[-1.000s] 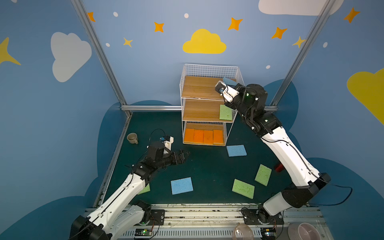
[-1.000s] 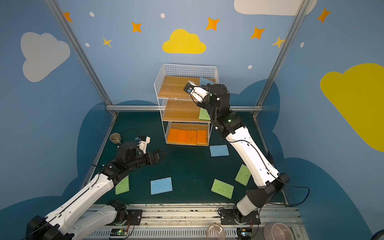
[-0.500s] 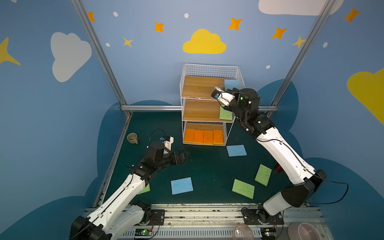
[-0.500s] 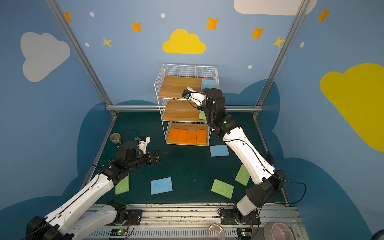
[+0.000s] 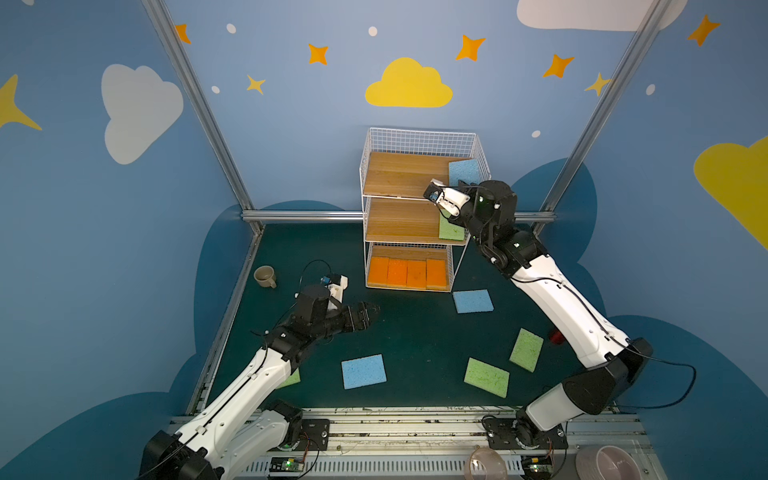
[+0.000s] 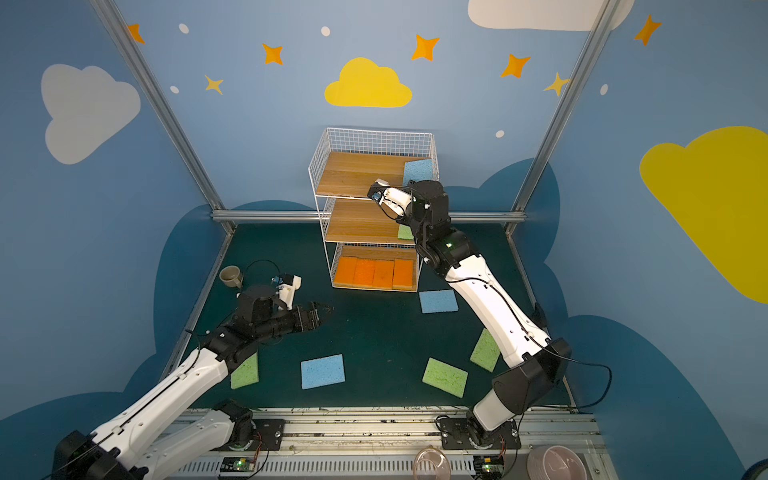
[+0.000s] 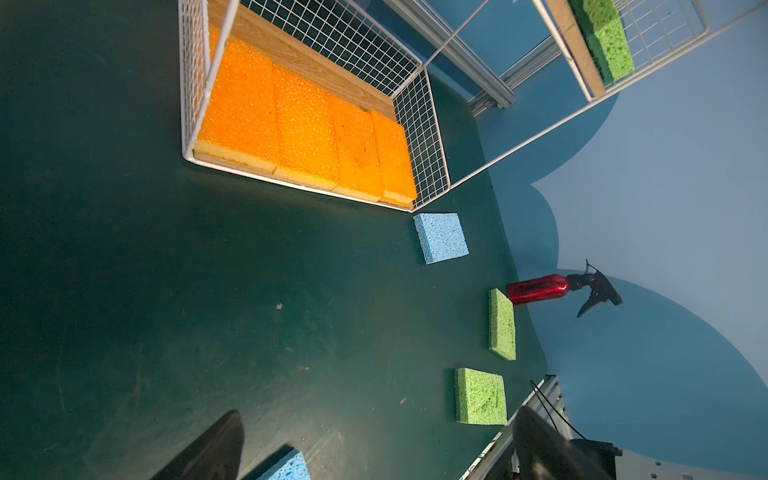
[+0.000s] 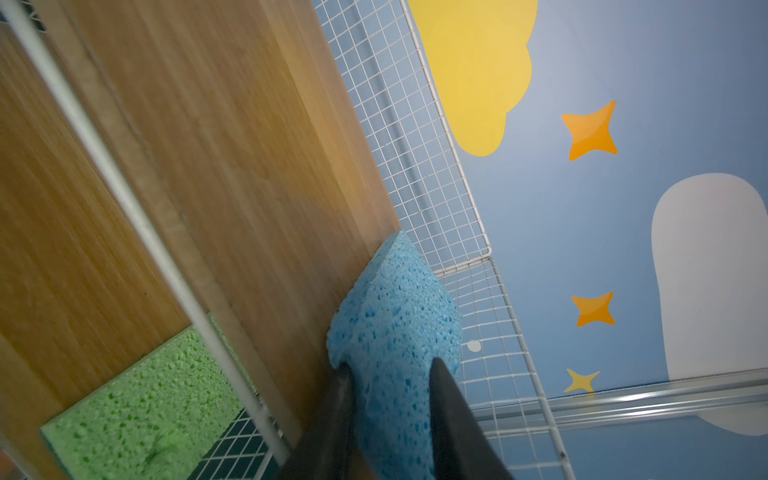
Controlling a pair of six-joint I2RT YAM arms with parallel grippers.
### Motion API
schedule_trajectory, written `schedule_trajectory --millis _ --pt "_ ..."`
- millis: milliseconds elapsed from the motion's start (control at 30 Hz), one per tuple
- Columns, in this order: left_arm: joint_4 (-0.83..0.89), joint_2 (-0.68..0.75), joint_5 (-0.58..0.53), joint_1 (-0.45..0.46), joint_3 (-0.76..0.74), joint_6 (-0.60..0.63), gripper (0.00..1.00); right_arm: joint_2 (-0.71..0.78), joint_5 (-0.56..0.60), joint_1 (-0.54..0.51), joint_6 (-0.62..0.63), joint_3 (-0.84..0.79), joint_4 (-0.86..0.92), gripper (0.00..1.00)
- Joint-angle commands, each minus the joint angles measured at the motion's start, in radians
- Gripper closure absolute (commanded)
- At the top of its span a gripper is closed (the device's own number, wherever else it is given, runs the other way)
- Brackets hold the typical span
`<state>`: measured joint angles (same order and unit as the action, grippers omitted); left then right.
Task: Place and organize the cleaning sponges onto the shelf
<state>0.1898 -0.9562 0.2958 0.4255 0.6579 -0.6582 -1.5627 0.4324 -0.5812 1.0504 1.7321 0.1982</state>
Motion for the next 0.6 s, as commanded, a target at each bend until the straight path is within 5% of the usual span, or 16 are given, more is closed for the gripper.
schedule_trajectory --millis 0,233,567 --pt "0.012 0.012 0.007 0.003 -0.003 0.006 0.0 0.05 -0.017 0.018 -0.067 -0.005 0.041 0.61" --pt "0.008 0.005 0.006 0.004 -0.004 0.005 0.01 0.099 -0.101 0.027 -0.145 0.007 0.134 0.37" --pt "0.011 0.009 0.005 0.009 -0.007 0.004 0.01 0.117 -0.163 0.04 -0.196 0.007 0.213 0.26"
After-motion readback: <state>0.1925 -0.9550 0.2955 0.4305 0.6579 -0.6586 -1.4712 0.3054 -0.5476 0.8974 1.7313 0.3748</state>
